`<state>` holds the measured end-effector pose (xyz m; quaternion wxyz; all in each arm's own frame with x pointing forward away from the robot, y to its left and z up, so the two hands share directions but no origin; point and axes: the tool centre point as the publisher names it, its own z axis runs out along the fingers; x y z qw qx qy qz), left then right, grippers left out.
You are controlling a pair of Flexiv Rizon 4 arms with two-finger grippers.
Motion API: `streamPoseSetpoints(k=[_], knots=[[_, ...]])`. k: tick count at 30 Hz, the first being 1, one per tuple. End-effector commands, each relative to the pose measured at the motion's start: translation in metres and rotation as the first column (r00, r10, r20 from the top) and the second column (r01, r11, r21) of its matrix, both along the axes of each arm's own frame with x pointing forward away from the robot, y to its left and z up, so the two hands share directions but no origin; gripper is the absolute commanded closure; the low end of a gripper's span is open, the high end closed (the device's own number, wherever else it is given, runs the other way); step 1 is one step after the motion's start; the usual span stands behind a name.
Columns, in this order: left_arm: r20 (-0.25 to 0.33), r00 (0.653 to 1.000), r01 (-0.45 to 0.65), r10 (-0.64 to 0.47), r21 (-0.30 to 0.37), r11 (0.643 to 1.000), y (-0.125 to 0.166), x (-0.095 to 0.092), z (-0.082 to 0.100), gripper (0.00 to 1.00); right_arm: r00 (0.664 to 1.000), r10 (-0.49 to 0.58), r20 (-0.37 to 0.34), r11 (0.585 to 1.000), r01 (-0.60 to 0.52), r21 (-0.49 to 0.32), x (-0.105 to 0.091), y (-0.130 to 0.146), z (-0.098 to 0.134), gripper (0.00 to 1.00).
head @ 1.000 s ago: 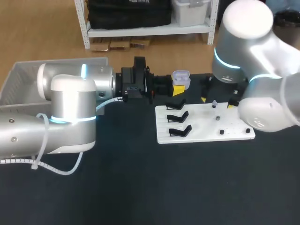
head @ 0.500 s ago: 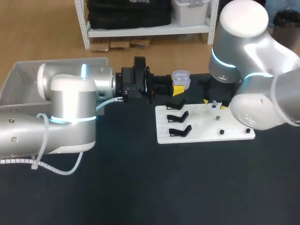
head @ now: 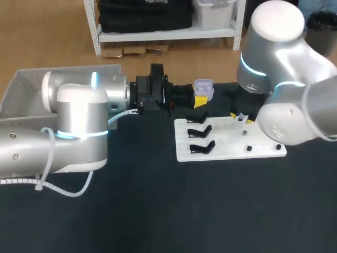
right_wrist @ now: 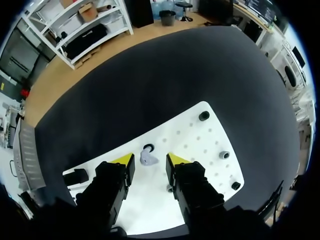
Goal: Pick up each earbud case from the left stands, insert the matching earbuds, close the lid, and place the case in the box.
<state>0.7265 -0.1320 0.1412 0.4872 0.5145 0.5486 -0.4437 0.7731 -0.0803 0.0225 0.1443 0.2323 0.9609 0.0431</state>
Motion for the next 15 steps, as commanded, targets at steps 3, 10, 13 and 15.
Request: streamPoseSetpoints(k=[3, 10, 13, 15], knots=[[0.006, 1.0, -0.006, 0.006, -0.007, 1.0, -0.0001, -0.0013, -0.0016, 1.0, 1.0, -0.011, -0.009, 1.0, 0.011, -0.001, 0.0054, 0.0011, -0.0023, 0.68], [0.006, 1.0, -0.006, 0.006, -0.007, 1.0, -0.0001, -0.0013, -0.0016, 1.0, 0.999, -0.03, -0.019, 1.0, 0.03, -0.006, 0.0067, -0.0012, -0.0037, 1.0], [0.006, 1.0, -0.006, 0.006, -0.007, 1.0, -0.0001, -0.0013, -0.0016, 1.0, 0.999, -0.033, -0.025, 0.999, 0.033, -0.007, 0.0067, -0.0019, -0.0047, 1.0], [0.006, 1.0, -0.006, 0.006, -0.007, 1.0, -0.0001, -0.0013, -0.0016, 1.0, 0.999, -0.03, -0.029, 1.0, 0.03, -0.008, 0.0062, -0.0013, -0.0038, 1.0]])
